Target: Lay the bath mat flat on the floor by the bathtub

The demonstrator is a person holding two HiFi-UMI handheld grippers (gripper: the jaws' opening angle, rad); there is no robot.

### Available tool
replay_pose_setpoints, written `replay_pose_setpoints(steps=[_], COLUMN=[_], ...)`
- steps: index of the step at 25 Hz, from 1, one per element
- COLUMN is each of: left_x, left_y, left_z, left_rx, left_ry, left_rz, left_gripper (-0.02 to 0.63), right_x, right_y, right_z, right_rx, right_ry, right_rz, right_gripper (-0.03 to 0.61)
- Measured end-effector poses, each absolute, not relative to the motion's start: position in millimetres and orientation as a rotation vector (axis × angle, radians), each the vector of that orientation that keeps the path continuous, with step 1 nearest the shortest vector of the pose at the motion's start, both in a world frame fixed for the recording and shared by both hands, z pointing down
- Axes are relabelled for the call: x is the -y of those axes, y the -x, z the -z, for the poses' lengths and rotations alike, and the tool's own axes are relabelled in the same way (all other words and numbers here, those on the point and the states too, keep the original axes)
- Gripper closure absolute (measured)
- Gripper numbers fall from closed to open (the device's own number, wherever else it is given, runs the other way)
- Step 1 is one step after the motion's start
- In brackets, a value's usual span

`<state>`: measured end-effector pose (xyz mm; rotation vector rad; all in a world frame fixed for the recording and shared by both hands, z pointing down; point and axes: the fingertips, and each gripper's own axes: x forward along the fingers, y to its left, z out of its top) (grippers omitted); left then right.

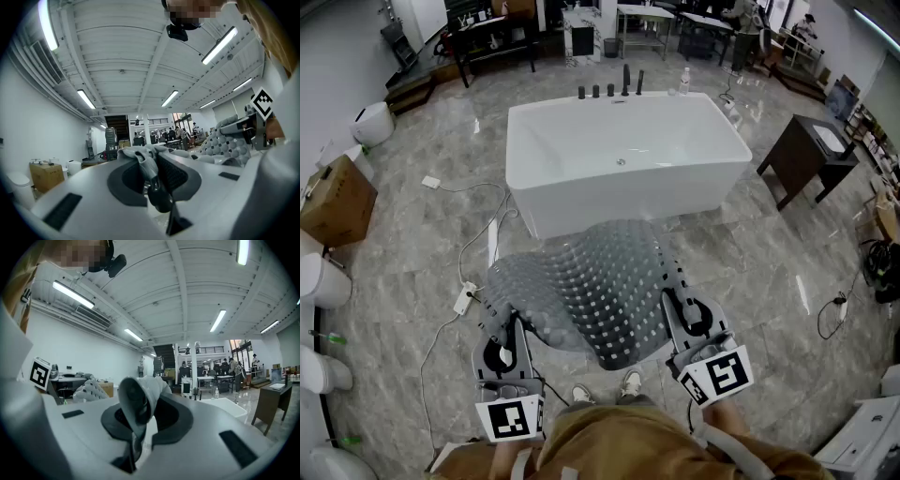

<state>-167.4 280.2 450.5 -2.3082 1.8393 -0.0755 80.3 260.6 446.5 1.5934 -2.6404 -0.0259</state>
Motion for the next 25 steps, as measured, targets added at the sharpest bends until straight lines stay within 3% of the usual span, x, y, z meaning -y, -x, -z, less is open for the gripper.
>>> replay_pose_setpoints(steps=[13,25], left_x=[-305,-310], left_y=[173,122], left_z=[-443,-447], left_rx=[-1.822,-1.960], left_ry=[2.317,2.203], left_rz=[0.037,0.047], left_gripper=[0.552,0.552], right_x=[-285,-267], right_y=[-71,-125], right_z=[-443,-445], right_rx=[2.655,2.759], right_ry=[-1.572,-1.421], right_rz=[0.046,0.059], right_gripper=[0.529,0.528])
